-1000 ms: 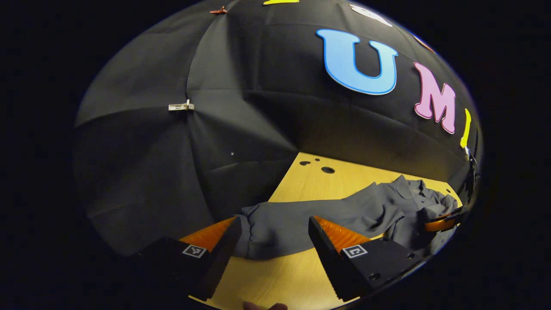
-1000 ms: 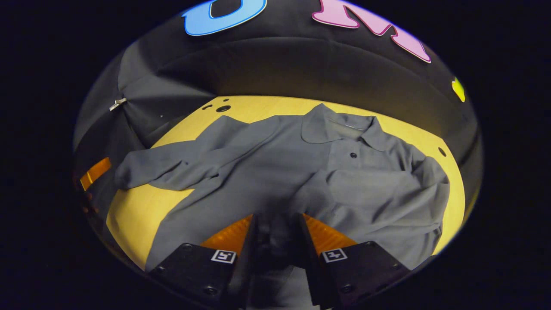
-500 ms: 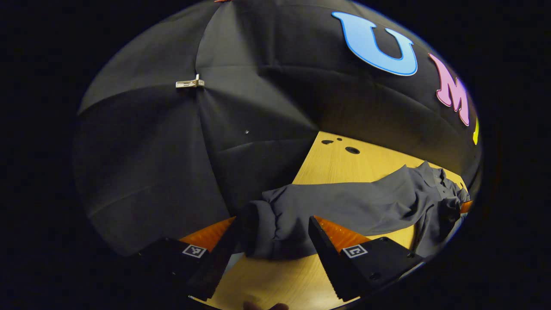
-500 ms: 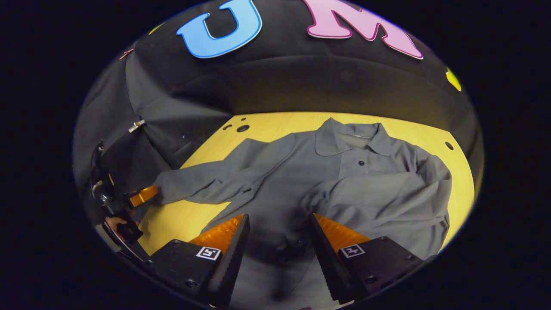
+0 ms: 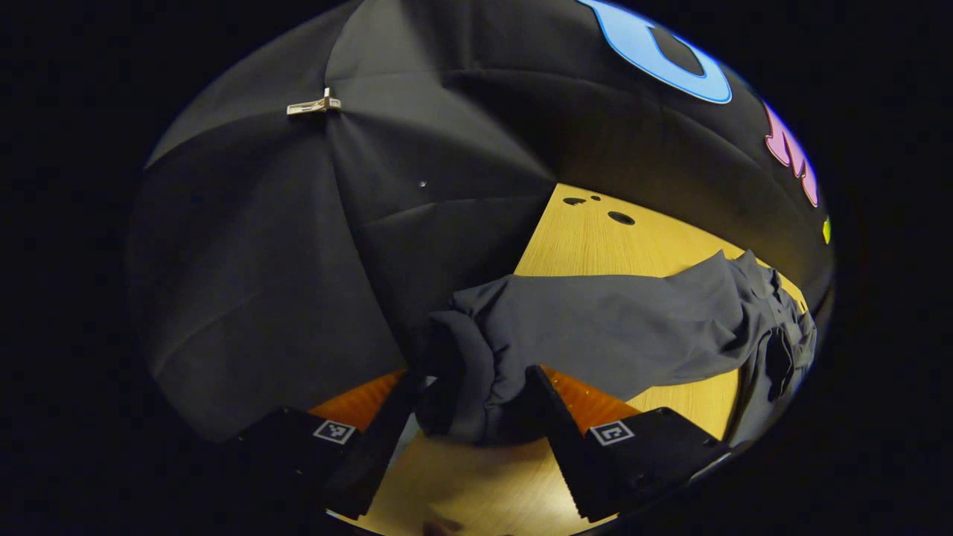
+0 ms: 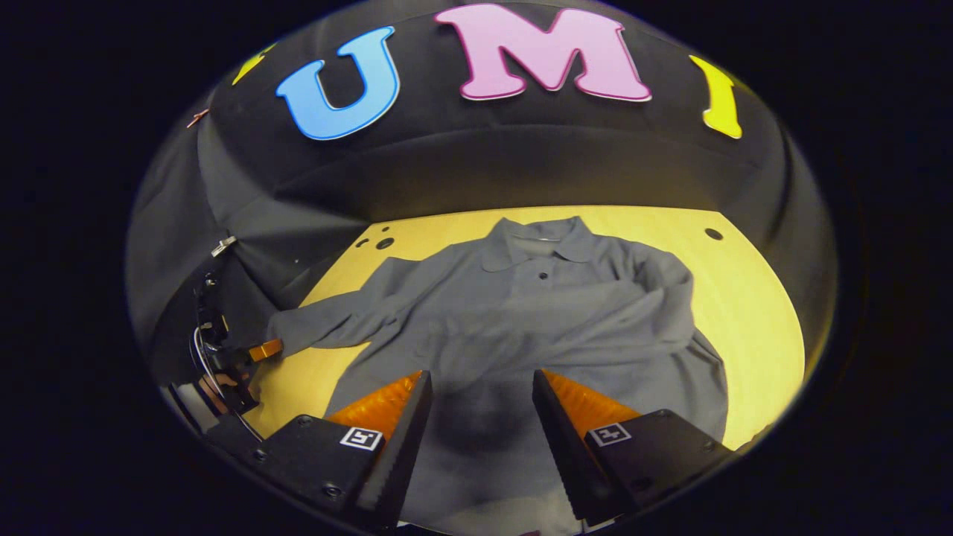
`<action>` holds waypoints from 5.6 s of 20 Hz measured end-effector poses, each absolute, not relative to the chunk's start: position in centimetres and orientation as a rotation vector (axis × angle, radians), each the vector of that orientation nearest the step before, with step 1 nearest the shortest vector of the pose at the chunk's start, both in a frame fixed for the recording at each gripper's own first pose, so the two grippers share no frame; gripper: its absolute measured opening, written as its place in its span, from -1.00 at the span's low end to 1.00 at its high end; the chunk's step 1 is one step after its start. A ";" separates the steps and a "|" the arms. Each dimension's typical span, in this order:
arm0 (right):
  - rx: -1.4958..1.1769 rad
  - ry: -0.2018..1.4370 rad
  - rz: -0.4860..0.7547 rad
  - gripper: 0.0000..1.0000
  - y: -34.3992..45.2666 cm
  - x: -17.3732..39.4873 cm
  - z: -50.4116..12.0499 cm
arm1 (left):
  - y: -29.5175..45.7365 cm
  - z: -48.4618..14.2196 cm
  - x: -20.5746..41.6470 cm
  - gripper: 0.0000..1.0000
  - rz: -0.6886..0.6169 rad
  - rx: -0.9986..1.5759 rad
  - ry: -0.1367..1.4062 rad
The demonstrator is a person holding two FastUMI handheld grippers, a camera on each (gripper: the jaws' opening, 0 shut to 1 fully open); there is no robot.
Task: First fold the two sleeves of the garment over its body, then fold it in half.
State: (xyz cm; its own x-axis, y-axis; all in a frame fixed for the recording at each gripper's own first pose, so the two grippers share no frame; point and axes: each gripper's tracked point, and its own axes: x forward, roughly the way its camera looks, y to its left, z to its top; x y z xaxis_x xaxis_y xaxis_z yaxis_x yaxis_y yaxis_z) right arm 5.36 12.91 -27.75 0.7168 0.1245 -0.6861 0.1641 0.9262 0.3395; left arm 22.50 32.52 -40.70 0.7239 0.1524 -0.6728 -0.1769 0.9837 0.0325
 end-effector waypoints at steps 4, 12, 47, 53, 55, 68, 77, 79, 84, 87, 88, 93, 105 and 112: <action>0.414 0.783 -0.078 0.69 10.3 3.5 -28.3 | 33.2 -40.3 22.8 0.37 0.183 -0.039 0.758; 0.405 0.737 -0.099 0.69 5.9 1.1 -27.6 | 30.3 -32.3 24.1 -0.87 0.189 0.123 0.573; 0.533 0.717 -0.252 0.69 -12.3 -6.5 -31.9 | -24.2 -25.5 17.4 -0.88 -0.500 0.261 0.406; 0.519 0.750 -0.228 0.69 -13.1 -7.5 -33.6 | -28.1 -35.0 15.7 -0.87 -0.558 0.374 0.533; 0.518 0.763 -0.227 0.69 -13.6 -7.8 -34.2 | -29.2 -37.8 14.9 -0.88 -0.572 0.394 0.581; 0.539 0.810 -0.173 0.52 -14.3 -8.2 -36.7 | -32.7 -42.8 10.4 0.21 -0.648 0.226 0.744; 0.520 0.809 -0.092 0.93 -10.0 -10.9 -34.9 | -24.2 -35.6 7.8 0.92 -0.557 0.166 0.639; 0.501 0.823 -0.101 0.98 -9.0 -12.3 -34.6 | -20.6 -34.3 6.6 0.93 -0.533 0.190 0.622; 0.444 0.893 -0.141 0.98 -7.1 -16.2 -35.4 | -12.6 -33.5 2.8 0.93 -0.479 0.186 0.659; 0.419 0.937 -0.157 0.98 -6.0 -18.1 -36.2 | -7.9 -34.2 1.0 0.93 -0.429 0.191 0.697; 0.413 0.950 -0.162 0.98 -5.7 -18.6 -36.5 | -6.5 -34.5 0.5 0.93 -0.415 0.199 0.708; 0.380 1.006 -0.196 0.98 -5.4 -20.2 -38.4 | 0.4 -37.1 -1.2 0.92 -0.346 0.294 0.759; 0.251 1.090 -0.122 0.99 -2.2 -19.8 -41.6 | 5.6 -41.6 -3.0 0.95 -0.245 0.258 0.912; 0.186 1.077 0.041 -0.82 1.4 -17.2 -40.9 | 2.2 -42.3 -1.3 -0.77 -0.328 0.457 0.922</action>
